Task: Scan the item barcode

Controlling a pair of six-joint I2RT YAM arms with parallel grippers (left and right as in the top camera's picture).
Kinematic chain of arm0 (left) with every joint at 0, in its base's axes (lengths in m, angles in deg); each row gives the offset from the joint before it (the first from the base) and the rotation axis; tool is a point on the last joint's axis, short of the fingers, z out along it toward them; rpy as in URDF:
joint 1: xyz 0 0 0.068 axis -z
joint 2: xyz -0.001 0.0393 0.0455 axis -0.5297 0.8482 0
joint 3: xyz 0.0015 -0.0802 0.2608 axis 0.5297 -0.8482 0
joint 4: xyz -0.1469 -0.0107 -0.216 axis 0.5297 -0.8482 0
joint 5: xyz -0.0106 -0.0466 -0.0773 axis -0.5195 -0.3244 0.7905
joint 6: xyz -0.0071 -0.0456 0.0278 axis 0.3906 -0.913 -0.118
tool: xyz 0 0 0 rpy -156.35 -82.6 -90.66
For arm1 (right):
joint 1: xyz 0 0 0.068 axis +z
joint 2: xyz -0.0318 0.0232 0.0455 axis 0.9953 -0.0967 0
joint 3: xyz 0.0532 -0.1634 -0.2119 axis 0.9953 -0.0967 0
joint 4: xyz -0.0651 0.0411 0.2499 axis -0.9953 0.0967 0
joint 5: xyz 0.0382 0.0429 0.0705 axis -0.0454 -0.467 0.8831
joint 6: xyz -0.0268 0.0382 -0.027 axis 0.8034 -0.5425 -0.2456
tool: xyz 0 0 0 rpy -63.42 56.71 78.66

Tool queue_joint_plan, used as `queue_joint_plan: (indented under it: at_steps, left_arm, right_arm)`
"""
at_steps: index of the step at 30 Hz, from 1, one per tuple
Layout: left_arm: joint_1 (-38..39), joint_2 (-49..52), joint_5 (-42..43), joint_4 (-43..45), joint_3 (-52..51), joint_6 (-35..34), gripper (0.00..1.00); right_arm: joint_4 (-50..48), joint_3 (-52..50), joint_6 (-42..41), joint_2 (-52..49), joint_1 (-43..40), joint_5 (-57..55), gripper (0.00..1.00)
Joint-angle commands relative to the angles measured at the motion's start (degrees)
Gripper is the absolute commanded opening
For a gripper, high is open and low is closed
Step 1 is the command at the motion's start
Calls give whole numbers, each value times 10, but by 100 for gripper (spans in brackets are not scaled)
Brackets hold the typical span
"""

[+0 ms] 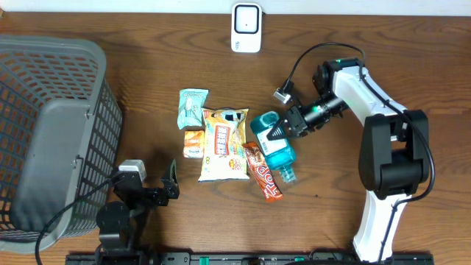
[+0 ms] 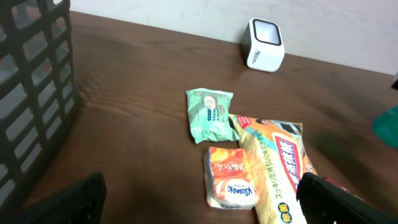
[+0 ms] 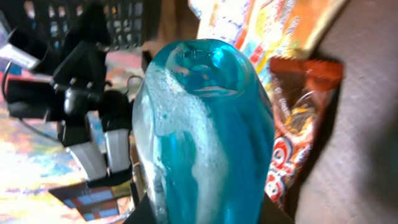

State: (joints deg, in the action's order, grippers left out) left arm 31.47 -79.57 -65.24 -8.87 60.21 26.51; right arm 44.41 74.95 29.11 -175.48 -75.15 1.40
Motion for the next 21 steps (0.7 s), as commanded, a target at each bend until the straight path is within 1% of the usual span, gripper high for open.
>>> queue_joint_plan:
  at_steps: [1,7,12,16,21]
  left_arm:
    - [1,-1,7,-13,-9,-7,98]
    - [1,-1,7,-13,-9,-7,98]
    - [1,-1,7,-13,-9,-7,98]
    - [1,-1,7,-13,-9,-7,98]
    - [1,-1,7,-13,-9,-7,98]
  right_arm:
    - [26,4,70,67,-10,60,1]
    - [63,4,74,141,9,65,1]
    - [86,3,74,182,11,61,1]
    - [91,3,69,203,20,61,1]
    - [100,3,69,205,25,61,1]
